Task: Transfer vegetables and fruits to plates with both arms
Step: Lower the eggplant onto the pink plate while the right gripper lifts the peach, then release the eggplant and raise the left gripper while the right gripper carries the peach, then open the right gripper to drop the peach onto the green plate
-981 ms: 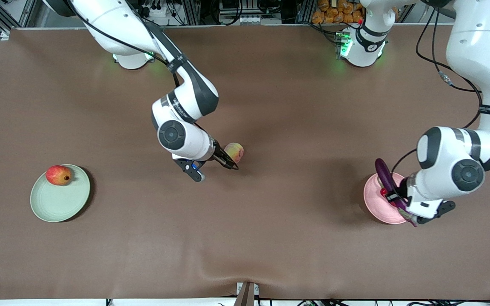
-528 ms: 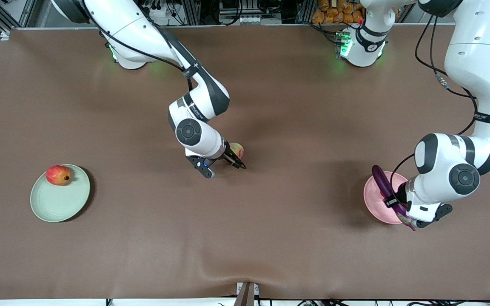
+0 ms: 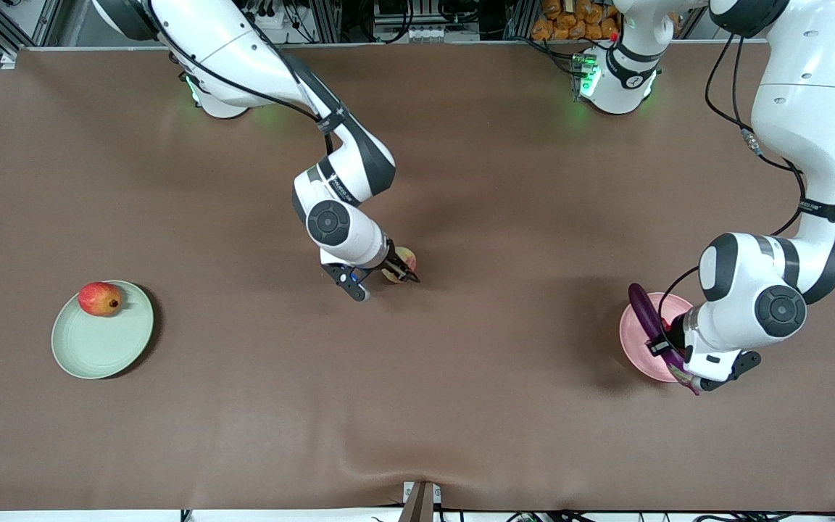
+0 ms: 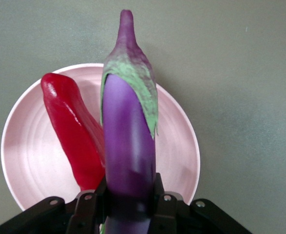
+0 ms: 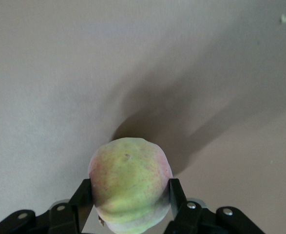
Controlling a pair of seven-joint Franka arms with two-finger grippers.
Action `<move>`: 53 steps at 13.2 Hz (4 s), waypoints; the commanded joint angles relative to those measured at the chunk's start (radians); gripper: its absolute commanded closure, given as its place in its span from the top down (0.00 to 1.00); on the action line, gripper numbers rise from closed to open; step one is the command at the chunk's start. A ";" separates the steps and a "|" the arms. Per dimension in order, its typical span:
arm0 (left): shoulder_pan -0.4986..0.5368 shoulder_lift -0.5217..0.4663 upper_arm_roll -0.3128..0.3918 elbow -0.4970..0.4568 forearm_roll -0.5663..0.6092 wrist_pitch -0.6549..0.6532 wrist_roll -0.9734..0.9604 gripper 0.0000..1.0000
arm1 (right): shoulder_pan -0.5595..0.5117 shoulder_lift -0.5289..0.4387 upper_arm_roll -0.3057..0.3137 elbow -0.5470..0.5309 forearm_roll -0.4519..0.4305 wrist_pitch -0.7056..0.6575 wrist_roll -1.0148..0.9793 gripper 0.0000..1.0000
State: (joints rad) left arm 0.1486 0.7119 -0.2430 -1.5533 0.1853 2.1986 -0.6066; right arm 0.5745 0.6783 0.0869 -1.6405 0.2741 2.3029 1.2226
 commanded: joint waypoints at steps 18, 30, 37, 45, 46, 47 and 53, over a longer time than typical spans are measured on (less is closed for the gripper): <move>0.031 -0.162 -0.013 0.025 0.026 -0.100 0.108 1.00 | -0.756 -0.033 -0.068 0.200 -0.432 -0.312 -1.416 0.00; 0.031 -0.578 -0.094 0.036 -0.064 -0.454 0.220 1.00 | -0.769 0.018 -0.061 0.188 -0.290 -0.241 -1.422 1.00; 0.019 -0.657 -0.084 0.098 -0.115 -0.634 0.301 1.00 | -0.637 -0.146 -0.041 0.294 -0.259 -0.532 -1.419 1.00; -0.184 -0.827 0.185 -0.100 -0.199 -0.692 0.390 1.00 | -0.555 -0.189 -0.041 0.532 -0.282 -0.839 -1.363 1.00; -0.185 -0.848 0.185 -0.117 -0.199 -0.692 0.392 1.00 | -0.533 -0.187 -0.044 0.562 -0.283 -0.891 -1.274 1.00; -0.185 -0.879 0.183 -0.149 -0.198 -0.691 0.392 1.00 | -0.518 -0.197 -0.035 0.562 -0.285 -0.907 -1.141 1.00; -0.192 -0.982 0.177 -0.254 -0.191 -0.685 0.393 1.00 | -0.443 -0.270 -0.123 0.587 -0.282 -1.020 -1.210 1.00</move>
State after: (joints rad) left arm -0.0310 -0.2169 -0.0710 -1.7589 0.0023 1.4985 -0.2331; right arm 0.1045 0.4517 0.0321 -1.0605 -0.0082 1.3154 0.1494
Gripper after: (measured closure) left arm 0.000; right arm 0.000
